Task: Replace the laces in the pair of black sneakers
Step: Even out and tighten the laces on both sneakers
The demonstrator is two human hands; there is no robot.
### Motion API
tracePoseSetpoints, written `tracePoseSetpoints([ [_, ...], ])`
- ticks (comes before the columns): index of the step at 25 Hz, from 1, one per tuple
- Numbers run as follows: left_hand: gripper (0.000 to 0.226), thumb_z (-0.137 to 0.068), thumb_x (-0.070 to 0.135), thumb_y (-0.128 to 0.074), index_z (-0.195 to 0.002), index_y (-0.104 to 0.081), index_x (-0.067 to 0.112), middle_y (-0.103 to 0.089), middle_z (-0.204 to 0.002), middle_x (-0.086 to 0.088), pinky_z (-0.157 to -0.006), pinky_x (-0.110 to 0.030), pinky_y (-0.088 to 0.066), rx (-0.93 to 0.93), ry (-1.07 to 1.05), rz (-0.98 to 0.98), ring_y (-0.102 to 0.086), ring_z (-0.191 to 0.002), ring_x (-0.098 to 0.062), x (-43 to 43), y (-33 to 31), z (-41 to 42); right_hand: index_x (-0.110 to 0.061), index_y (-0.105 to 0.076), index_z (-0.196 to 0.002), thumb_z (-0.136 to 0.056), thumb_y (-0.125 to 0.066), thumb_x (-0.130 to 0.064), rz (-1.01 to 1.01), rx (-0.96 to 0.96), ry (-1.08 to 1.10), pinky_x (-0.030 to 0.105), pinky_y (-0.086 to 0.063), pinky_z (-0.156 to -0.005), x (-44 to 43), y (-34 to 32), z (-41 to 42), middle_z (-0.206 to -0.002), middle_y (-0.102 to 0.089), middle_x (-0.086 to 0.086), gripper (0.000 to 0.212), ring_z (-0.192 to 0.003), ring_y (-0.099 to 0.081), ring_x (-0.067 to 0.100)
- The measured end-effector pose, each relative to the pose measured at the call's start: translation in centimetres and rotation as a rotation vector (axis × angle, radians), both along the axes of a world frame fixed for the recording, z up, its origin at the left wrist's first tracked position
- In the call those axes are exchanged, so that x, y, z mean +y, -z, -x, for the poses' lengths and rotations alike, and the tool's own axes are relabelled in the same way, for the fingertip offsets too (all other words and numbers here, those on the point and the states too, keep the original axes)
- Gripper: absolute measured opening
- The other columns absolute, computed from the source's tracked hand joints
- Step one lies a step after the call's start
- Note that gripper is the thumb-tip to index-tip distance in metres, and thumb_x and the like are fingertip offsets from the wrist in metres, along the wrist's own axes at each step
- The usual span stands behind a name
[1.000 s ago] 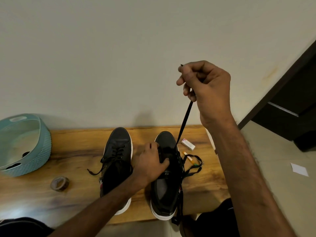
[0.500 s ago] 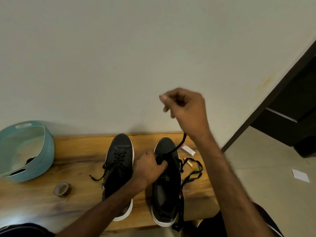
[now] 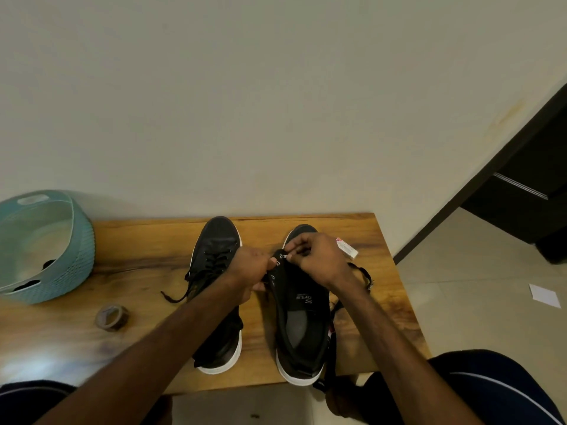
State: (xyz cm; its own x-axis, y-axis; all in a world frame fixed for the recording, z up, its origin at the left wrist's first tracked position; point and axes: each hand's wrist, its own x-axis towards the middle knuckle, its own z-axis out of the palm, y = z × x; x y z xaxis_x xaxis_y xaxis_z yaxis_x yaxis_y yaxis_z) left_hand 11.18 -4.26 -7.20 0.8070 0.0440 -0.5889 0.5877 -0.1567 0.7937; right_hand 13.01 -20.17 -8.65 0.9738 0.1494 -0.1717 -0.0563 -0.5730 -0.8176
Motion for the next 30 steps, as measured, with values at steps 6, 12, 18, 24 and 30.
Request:
tracePoseSetpoints([
  [6,0.015,-0.096,0.005,-0.056,-0.104,-0.065,-0.005,-0.067,-0.087,-0.013,-0.079,-0.047,-0.058,0.019,0.006,0.015,-0.068,-0.076,-0.023,-0.1,0.1,-0.1,-0.015,-0.074,-0.091,-0.088,-0.070,-0.012,0.061,-0.058,-0.042,0.012,-0.047,-0.070,-0.2,0.1,0.0,-0.085,-0.070,-0.010,0.007,-0.083,-0.064,0.002],
  [12,0.015,-0.098,0.003,-0.052,-0.100,-0.066,0.003,-0.065,-0.076,-0.006,-0.044,-0.023,-0.050,-0.005,0.039,0.015,-0.065,-0.053,-0.008,-0.4,-0.1,-0.1,-0.013,-0.074,-0.093,-0.089,-0.067,-0.010,0.112,-0.099,-0.054,0.007,-0.045,-0.067,0.2,0.2,0.0,-0.087,-0.069,-0.008,0.008,-0.083,-0.062,0.003],
  [18,0.017,-0.098,0.003,-0.052,-0.101,-0.067,0.008,-0.069,-0.094,-0.013,-0.049,-0.026,-0.055,-0.026,0.061,0.057,-0.070,-0.071,-0.017,-0.5,-0.1,-0.1,-0.010,-0.069,-0.095,-0.087,-0.065,-0.005,0.133,-0.169,-0.060,0.019,-0.051,-0.071,0.6,0.4,0.0,-0.091,-0.068,-0.003,0.010,-0.085,-0.063,0.011],
  [24,0.019,-0.103,0.008,-0.046,-0.099,-0.065,0.008,-0.068,-0.099,-0.015,-0.051,-0.030,-0.057,-0.042,0.078,0.088,-0.071,-0.077,-0.022,-0.5,0.1,0.0,-0.017,-0.056,-0.103,-0.084,-0.070,-0.005,0.085,-0.221,-0.041,0.036,-0.059,-0.073,0.8,0.8,0.4,-0.090,-0.064,-0.004,0.026,-0.081,-0.064,0.010],
  [30,0.013,-0.099,0.002,-0.052,-0.099,-0.065,0.004,-0.070,-0.093,-0.015,-0.049,-0.034,-0.058,-0.139,0.001,0.026,-0.070,-0.065,-0.019,-0.7,1.9,0.1,-0.024,-0.052,-0.092,-0.080,-0.075,-0.009,0.045,-0.216,0.056,0.029,-0.057,-0.068,0.5,1.3,0.4,-0.080,-0.069,-0.008,0.030,-0.076,-0.067,0.004],
])
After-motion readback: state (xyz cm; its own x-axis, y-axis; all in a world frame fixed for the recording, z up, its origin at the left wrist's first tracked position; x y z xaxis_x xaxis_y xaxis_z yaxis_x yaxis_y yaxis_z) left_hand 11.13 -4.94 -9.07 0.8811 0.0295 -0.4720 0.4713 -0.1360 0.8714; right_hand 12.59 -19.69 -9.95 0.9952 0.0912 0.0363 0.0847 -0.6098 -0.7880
